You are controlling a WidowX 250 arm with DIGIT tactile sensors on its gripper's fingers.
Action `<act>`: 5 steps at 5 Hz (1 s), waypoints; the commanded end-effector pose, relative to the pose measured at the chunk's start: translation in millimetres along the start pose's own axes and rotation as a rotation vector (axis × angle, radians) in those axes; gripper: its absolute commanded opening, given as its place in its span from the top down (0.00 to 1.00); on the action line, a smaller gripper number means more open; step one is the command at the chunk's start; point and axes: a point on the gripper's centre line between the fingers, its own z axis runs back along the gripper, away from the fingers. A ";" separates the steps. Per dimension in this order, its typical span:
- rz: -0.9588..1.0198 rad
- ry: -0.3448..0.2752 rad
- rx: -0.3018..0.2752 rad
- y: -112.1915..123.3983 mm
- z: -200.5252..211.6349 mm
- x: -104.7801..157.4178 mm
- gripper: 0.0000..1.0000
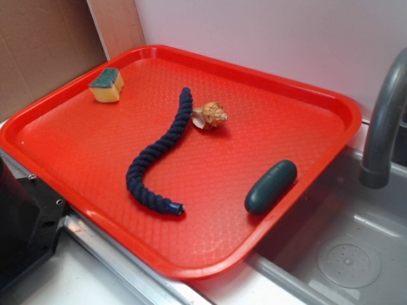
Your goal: Grab the green sponge.
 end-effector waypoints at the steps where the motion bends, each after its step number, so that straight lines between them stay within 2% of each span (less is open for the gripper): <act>1: 0.000 0.000 0.000 0.0 0.0 0.0 0.00; 2: 0.198 0.052 -0.039 51.5 -49.2 6.9 0.00; 3: 0.354 -0.024 -0.023 84.1 -70.2 25.8 0.00; 4: 0.437 -0.115 0.002 111.1 -91.5 55.4 0.00; 5: 0.455 -0.172 0.025 126.0 -109.4 69.3 0.00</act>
